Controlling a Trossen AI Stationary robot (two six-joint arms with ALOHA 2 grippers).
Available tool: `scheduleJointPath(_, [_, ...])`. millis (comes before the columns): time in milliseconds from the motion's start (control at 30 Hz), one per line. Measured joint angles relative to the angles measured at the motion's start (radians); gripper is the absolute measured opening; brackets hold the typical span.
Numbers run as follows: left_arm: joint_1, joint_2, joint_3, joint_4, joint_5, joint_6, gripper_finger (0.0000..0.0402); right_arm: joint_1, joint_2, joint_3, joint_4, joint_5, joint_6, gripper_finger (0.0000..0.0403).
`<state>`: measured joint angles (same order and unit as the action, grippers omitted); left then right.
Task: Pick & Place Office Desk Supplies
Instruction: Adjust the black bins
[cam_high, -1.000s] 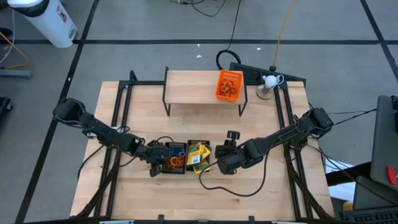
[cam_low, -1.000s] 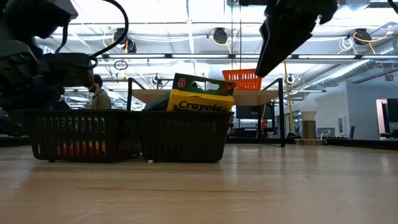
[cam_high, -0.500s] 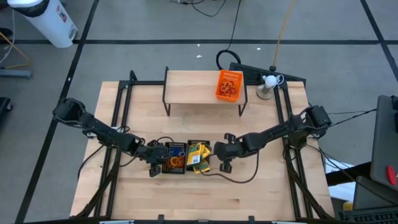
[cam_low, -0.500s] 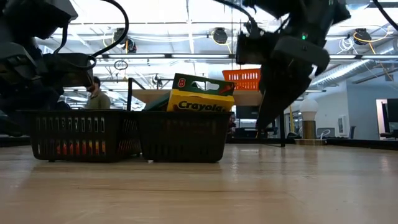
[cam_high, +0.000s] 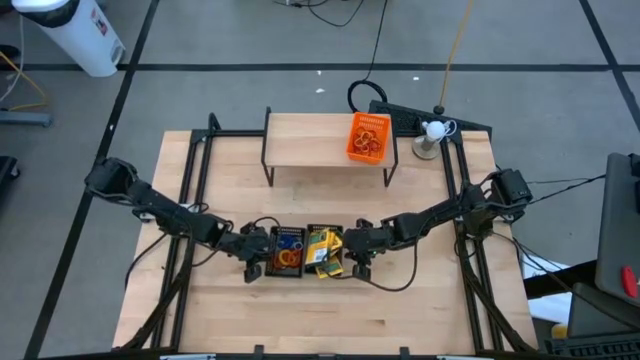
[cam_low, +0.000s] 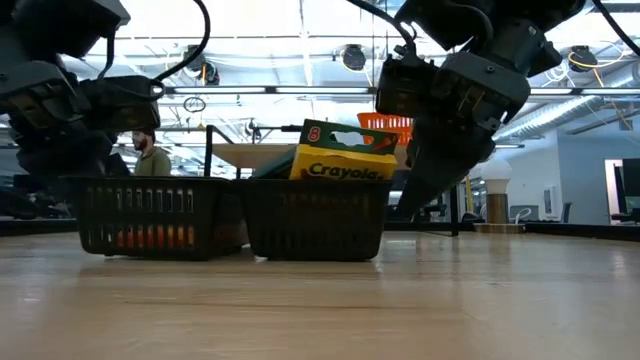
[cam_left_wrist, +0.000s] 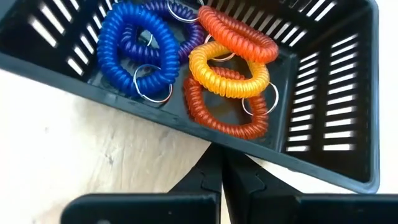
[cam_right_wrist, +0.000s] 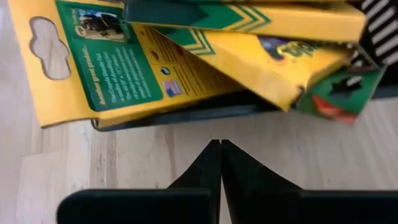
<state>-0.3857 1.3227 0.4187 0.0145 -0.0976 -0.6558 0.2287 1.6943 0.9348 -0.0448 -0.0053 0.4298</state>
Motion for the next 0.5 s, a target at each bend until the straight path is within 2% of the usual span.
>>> scheduleJointPath(367, [0.063,-0.001,0.000,0.016,-0.007,0.063,0.0002,-0.025,0.043,-0.001,0.024,-0.002,-0.024,0.0000])
scheduleJointPath(500, [0.087,-0.001,0.000,0.017,-0.007,0.087,0.0001,-0.045,0.121,0.000,0.112,-0.065,-0.022,0.0000])
